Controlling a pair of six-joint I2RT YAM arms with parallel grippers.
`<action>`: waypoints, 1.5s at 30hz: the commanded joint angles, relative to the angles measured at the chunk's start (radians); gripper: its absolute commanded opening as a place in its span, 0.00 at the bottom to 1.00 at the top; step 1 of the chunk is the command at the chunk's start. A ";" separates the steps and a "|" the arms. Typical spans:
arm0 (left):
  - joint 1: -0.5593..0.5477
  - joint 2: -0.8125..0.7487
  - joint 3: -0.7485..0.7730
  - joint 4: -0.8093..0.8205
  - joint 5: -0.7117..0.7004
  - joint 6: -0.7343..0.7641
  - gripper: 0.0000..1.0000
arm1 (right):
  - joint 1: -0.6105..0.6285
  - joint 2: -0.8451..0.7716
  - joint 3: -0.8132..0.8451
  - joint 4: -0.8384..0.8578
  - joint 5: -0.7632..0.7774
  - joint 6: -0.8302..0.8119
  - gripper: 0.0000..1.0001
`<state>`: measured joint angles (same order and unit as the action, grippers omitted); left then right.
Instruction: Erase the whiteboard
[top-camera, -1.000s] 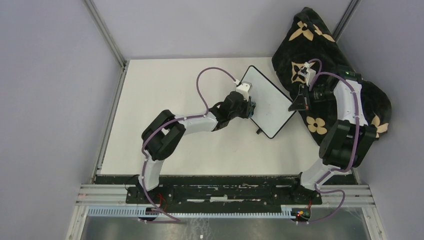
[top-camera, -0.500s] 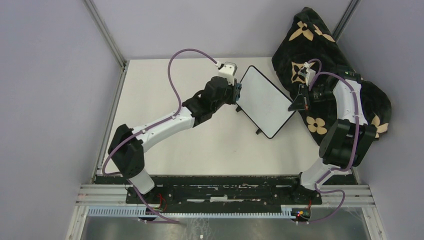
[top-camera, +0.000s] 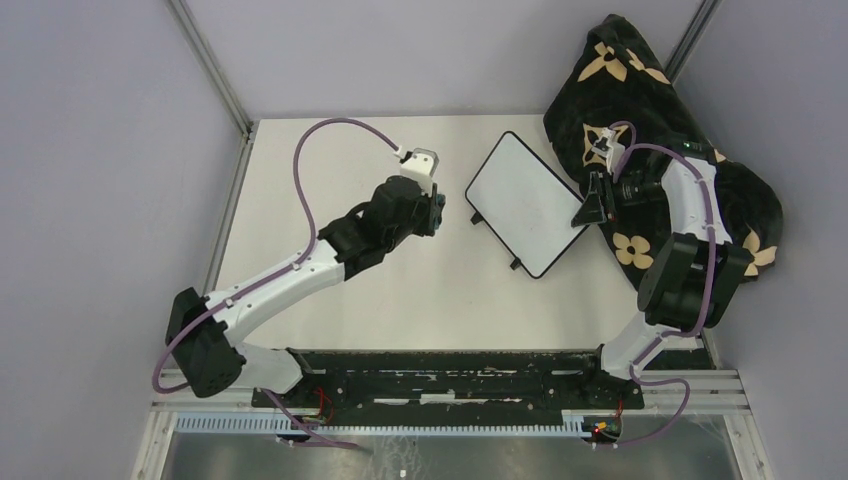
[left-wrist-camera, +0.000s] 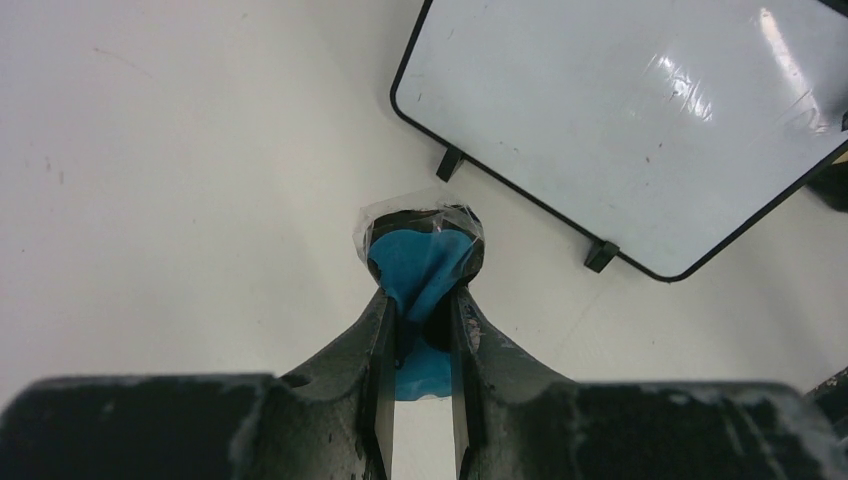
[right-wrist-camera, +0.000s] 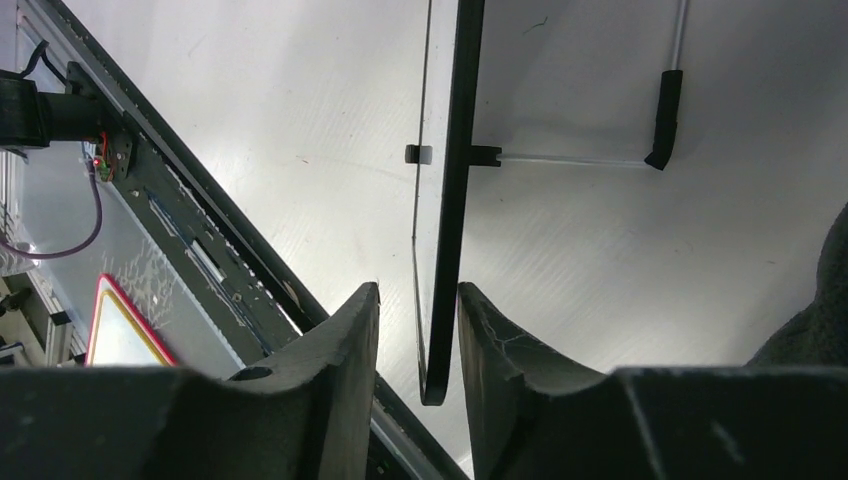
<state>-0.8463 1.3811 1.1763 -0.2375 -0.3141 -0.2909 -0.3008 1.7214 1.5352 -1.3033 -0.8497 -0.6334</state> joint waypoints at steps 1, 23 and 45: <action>0.003 -0.107 -0.048 -0.022 -0.040 -0.051 0.04 | 0.004 -0.030 0.028 -0.020 0.001 -0.002 0.44; 0.007 -0.313 -0.118 -0.238 -0.203 -0.112 0.13 | -0.055 -0.359 -0.022 0.299 0.258 0.345 0.59; 0.100 -0.026 -0.146 -0.281 -0.007 -0.164 0.99 | -0.058 -0.686 -0.301 0.383 0.287 0.343 0.68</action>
<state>-0.7856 1.4223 1.0039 -0.5247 -0.3218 -0.4519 -0.3584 1.0569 1.2507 -0.9394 -0.5735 -0.2600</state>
